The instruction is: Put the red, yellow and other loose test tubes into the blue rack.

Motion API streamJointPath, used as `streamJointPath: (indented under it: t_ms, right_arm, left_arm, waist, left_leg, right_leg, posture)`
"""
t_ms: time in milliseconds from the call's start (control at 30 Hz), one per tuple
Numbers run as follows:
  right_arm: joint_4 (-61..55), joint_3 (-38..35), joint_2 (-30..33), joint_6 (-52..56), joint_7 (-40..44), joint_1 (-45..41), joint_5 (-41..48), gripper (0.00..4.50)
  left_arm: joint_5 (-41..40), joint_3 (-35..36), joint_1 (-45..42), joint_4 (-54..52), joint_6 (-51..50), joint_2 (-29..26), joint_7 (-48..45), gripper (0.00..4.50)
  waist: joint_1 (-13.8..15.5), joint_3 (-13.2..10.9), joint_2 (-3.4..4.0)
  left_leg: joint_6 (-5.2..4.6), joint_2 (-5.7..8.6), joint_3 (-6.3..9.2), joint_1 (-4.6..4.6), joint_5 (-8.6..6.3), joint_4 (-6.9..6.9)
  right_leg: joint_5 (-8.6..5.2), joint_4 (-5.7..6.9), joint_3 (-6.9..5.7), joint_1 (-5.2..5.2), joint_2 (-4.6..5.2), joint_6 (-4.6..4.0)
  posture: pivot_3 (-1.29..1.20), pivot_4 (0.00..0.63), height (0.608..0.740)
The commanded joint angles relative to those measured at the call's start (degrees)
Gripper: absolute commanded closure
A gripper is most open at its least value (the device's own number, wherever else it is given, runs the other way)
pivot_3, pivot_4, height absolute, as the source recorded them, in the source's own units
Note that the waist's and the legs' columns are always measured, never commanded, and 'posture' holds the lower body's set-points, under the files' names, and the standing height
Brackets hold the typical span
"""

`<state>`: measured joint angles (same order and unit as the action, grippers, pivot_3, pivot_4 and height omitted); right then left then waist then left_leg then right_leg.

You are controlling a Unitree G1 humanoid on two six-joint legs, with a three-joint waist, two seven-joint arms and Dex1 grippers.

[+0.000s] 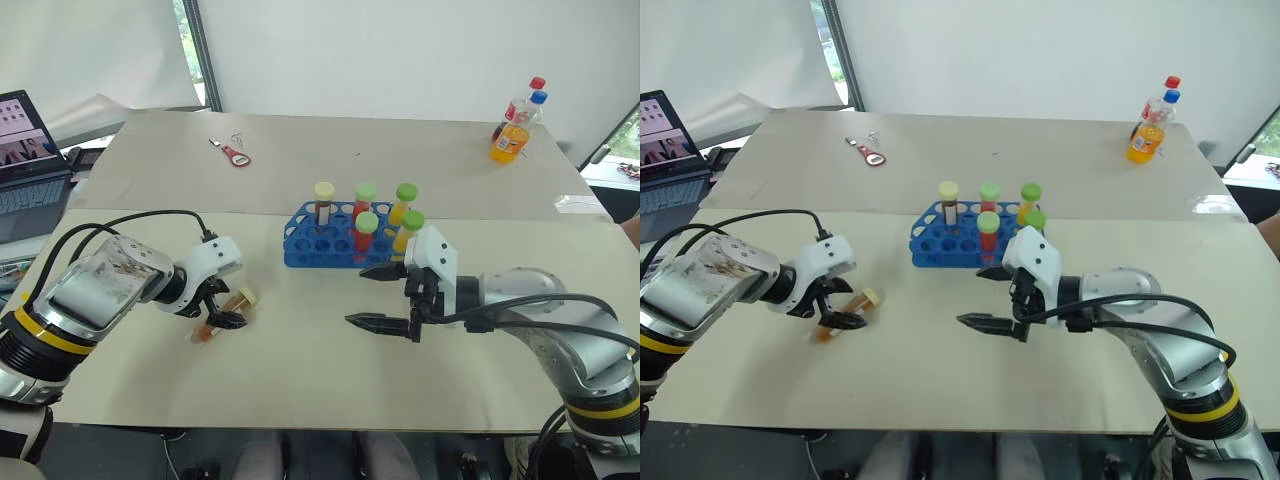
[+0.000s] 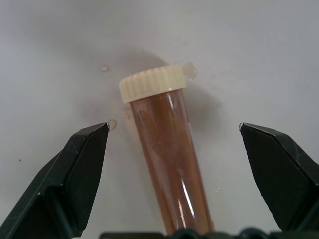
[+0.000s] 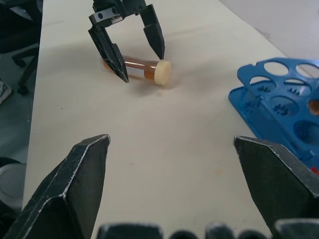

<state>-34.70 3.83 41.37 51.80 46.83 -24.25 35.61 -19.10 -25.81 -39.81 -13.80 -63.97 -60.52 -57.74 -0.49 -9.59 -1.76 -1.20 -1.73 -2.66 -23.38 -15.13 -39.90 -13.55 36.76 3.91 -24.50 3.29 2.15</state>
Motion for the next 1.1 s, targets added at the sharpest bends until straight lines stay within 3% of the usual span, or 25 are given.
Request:
streamJointPath:
  t_ms: [33,200,467,633,767,900,1100]
  right_arm:
    - [-3.98,-3.63,0.14,2.98,-2.88,0.86,3.52,0.11]
    - [-6.5,-5.3,2.01,7.19,-4.55,2.74,6.95,0.11]
    - [-7.57,-8.54,4.05,9.82,-7.35,3.43,10.49,0.08]
    - [-8.36,-12.6,6.93,11.76,-7.87,5.03,13.9,0.08]
    - [-10.24,-16.85,10.24,8.56,-6.74,9.61,12.99,0.08]
    - [-11.4,-19.11,9.26,2.12,-8.96,13.03,8.37,0.08]
    - [-13.31,-19.21,11.14,-0.47,-10.25,16.49,4.53,0.08]
  left_arm:
    - [2.66,-0.78,-1.71,0.86,0.48,1.37,0.5,0.0]
    - [4.82,-1.88,-2.09,3.25,1.96,2.99,-0.05,0.0]
    - [8.51,-3.49,-1.82,6.53,8.57,4.35,-3.57,3.5]
    - [8.58,0.52,-4.58,10.95,16.62,4.57,-8.52,3.61]
    - [1.72,10.69,-6.76,15.06,25.62,10.4,-11.12,3.61]
    - [-2.12,16.66,-10.77,20.27,28.34,19.47,-8.49,3.61]
    - [-0.85,21.0,-11.41,28.22,37.96,35.39,2.19,3.61]
  waist:
    - [0.08,0.0,0.0]
    - [0.2,-0.01,-0.03]
    - [0.32,-0.01,-0.03]
    - [0.71,-0.02,-0.04]
    - [1.26,-0.04,-0.09]
    - [1.21,-0.03,-0.1]
    - [1.14,-0.03,-0.1]
  left_leg:
    - [0.0,0.01,0.0,0.01,0.0,0.0]
    - [0.0,0.02,0.02,-0.01,0.0,-0.05]
    - [0.0,0.02,0.02,0.03,0.0,-0.06]
    - [0.0,0.03,0.01,-0.01,0.0,-0.11]
    - [-0.01,0.03,0.06,-0.09,0.0,-0.21]
    - [-0.05,0.05,0.12,-0.23,-0.02,-0.37]
    - [-0.05,0.11,0.24,-0.28,-0.02,-0.51]
  right_leg:
    - [0.0,0.0,0.0,0.01,0.02,0.0]
    - [0.0,0.0,0.0,0.03,0.02,0.01]
    - [0.0,0.01,0.0,0.06,0.02,0.01]
    - [0.0,0.01,0.0,0.07,0.03,0.01]
    - [0.0,0.0,-0.04,0.06,0.04,0.01]
    - [0.01,-0.02,-0.06,0.06,0.04,0.05]
    - [0.05,0.02,-0.05,0.13,0.07,0.13]
  posture:
    - [0.0,0.15,0.733]
    - [0.0,0.15,0.733]
    - [0.0,0.15,0.733]
    - [0.0,0.15,0.733]
    - [0.0,0.15,0.733]
    - [0.0,0.15,0.733]
    - [0.0,0.15,0.733]
